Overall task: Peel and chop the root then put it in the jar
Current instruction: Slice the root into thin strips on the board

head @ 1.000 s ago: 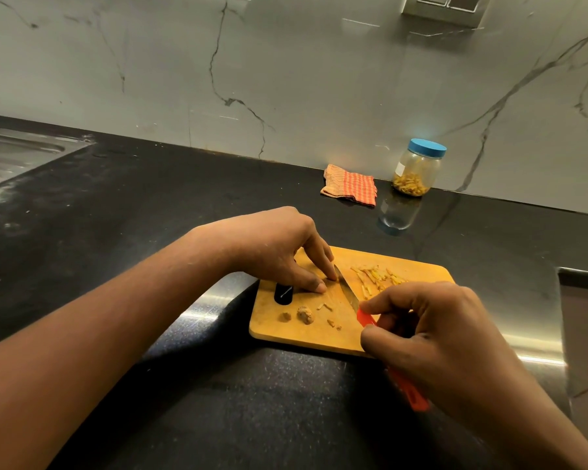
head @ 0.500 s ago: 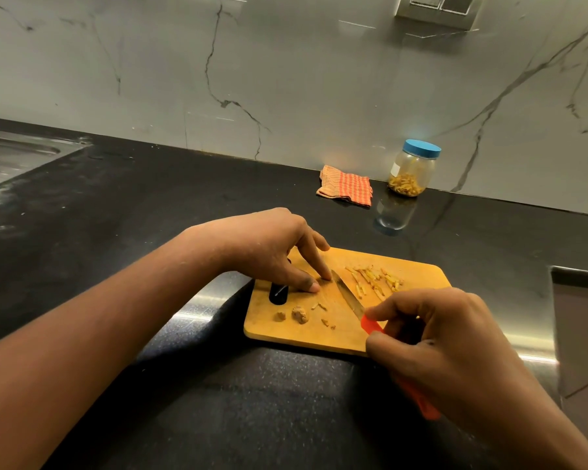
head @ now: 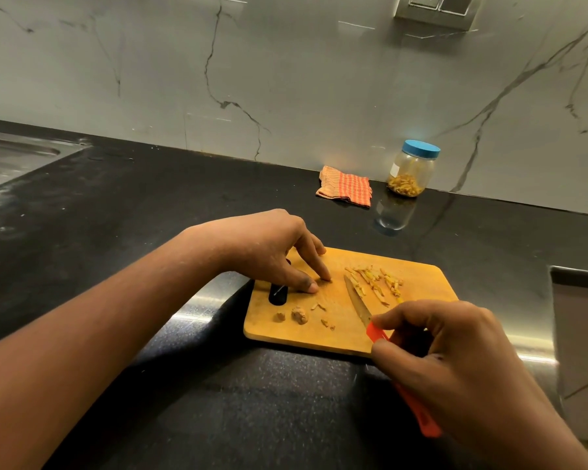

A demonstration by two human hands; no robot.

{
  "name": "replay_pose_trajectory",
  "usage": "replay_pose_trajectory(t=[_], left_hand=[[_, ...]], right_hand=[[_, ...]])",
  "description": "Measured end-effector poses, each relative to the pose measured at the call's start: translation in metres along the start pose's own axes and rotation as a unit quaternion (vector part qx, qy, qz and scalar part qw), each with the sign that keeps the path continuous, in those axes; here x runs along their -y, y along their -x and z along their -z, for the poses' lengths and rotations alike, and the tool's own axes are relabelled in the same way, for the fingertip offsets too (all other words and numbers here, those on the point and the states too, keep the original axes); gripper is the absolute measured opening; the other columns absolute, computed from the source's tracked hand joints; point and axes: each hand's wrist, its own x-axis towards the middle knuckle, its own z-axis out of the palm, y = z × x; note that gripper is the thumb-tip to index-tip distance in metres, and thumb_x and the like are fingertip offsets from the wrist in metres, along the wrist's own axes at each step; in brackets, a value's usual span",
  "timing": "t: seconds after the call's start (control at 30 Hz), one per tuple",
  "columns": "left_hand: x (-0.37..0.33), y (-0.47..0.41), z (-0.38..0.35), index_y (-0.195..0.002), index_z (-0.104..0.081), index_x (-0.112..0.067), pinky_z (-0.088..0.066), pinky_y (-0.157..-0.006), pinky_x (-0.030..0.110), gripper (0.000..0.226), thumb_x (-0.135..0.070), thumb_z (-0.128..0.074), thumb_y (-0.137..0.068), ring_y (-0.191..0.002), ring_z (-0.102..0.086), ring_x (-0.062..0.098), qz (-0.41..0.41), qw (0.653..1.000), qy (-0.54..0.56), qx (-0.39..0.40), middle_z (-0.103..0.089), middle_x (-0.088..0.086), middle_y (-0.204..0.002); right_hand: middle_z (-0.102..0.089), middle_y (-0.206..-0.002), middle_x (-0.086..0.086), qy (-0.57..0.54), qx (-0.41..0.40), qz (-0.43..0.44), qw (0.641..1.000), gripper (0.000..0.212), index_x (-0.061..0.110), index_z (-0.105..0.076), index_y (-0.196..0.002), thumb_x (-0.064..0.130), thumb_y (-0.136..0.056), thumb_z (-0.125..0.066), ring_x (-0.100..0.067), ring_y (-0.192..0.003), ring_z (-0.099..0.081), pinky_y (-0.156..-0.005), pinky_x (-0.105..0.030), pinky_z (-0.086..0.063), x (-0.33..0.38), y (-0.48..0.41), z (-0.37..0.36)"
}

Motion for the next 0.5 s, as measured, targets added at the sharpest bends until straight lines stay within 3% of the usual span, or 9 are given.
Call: replay_pose_trajectory(t=[0.33, 0.5], left_hand=[[-0.001, 0.0, 0.0, -0.12, -0.067, -0.041, -0.031, -0.1, 0.024, 0.029, -0.037, -0.065, -0.09, -0.138, -0.038, 0.01, -0.011, 1.0, -0.01, 0.008, -0.041, -0.018, -0.15], [-0.001, -0.001, 0.001, -0.121, -0.067, -0.038, -0.027, -0.102, 0.026, 0.029, -0.033, -0.062, -0.093, -0.14, -0.035, 0.011, -0.01, 1.0, -0.015, 0.018, -0.038, -0.019, -0.151]], right_hand=[[-0.067, -0.065, 0.008, 0.002, -0.007, 0.008, 1.0, 0.024, 0.028, -0.075, -0.086, 0.038, -0.065, -0.068, -0.006, -0.065, -0.063, -0.058, -0.025, -0.054, 0.005, -0.005, -0.001], [-0.067, -0.065, 0.009, 0.007, 0.004, 0.016, 1.0, 0.028, 0.027, -0.074, -0.087, 0.041, -0.064, -0.066, -0.004, -0.071, -0.063, -0.064, -0.019, -0.054, 0.006, -0.011, -0.003]])
